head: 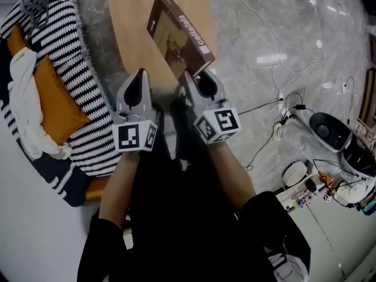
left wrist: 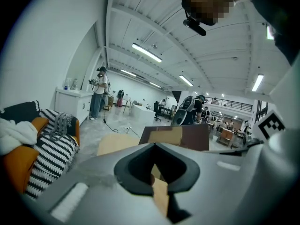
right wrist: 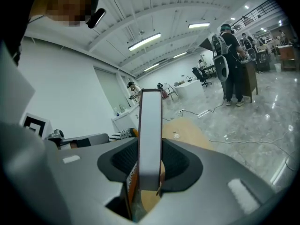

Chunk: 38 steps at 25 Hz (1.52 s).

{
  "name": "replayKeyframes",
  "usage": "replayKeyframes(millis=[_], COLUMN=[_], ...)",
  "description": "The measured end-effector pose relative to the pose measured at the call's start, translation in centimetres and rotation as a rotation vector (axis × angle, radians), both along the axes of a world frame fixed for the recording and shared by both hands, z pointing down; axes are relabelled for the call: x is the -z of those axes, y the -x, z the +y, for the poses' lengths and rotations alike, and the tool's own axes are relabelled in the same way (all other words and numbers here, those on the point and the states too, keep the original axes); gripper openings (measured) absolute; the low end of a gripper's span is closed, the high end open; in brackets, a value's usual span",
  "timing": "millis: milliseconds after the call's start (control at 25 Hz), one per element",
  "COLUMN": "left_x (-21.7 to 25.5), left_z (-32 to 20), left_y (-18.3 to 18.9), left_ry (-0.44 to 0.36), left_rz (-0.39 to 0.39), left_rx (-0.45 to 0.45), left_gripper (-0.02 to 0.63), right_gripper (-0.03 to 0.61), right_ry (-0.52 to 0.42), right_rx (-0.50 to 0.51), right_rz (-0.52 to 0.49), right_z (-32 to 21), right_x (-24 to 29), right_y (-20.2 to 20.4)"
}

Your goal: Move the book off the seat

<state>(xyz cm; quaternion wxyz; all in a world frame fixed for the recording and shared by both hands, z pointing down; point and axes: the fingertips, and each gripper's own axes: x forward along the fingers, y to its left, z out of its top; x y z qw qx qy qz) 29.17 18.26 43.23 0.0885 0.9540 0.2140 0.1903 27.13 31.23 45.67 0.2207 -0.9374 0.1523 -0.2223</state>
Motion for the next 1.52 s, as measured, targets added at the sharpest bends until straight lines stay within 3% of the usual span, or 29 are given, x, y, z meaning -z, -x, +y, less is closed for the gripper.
replayKeyframes(millis=[360,920,1520], left_x=[-8.0,-17.8,-20.5], left_z=[-0.9,-4.2,-4.8], left_y=[-1.2,-1.0,0.2], left_ry=[-0.015,0.029,0.053], left_rz=[-0.037,-0.075,-0.082], left_rx=[-0.002,0.046,0.034], left_gripper=[0.006,0.006,0.006], right_gripper=[0.156,0.156,0.156], right_ry=[0.012,-0.006,-0.070], right_rx=[-0.004,-0.023,-0.041], right_rz=[-0.098,-0.108,-0.121], right_z=[-0.4,-4.4,-5.4], right_x=[-9.8,-19.3,-24.4], right_y=[0.2,-0.8,-0.2])
